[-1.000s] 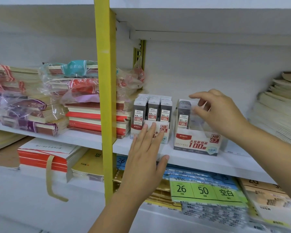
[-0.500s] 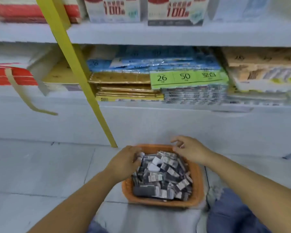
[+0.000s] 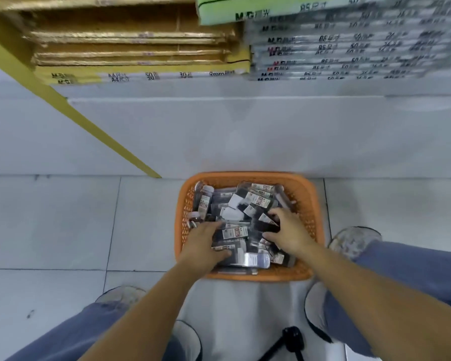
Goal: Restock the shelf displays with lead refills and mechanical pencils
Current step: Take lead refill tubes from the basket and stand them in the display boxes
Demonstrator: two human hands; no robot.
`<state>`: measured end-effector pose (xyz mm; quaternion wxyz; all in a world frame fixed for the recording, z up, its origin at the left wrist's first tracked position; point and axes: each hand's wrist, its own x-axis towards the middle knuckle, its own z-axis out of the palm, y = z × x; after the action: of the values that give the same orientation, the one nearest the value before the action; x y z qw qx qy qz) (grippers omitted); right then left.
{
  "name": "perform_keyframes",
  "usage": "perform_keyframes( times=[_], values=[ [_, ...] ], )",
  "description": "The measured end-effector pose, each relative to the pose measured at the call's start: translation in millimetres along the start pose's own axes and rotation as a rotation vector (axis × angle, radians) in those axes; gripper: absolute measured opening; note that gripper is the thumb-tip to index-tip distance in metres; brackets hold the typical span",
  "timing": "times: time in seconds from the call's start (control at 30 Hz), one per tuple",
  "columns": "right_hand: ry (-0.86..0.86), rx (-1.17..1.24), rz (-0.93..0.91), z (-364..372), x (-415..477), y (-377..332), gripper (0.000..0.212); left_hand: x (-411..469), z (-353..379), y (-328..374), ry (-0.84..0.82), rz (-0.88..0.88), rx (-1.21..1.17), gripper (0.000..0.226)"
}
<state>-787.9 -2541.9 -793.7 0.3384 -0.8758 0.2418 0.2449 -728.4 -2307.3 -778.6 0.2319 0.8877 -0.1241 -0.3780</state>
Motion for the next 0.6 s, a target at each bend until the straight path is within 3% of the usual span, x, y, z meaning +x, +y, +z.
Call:
perform_keyframes(
  times=[0.2, 0.3, 0.6],
  values=[
    [-0.084, -0.126, -0.034, 2, 8, 2, 0.052, 5, 4, -8, 0.035, 0.033, 0.153, 0.082],
    [-0.124, -0.085, -0.026, 1, 7, 1, 0.045, 3, 5, -10, 0.061, 0.051, 0.211, 0.078],
    [-0.156, 0.161, -0.022, -12, 3, -5, 0.055, -1, 4, -11, 0.046, 0.095, 0.287, 0.082]
  ],
)
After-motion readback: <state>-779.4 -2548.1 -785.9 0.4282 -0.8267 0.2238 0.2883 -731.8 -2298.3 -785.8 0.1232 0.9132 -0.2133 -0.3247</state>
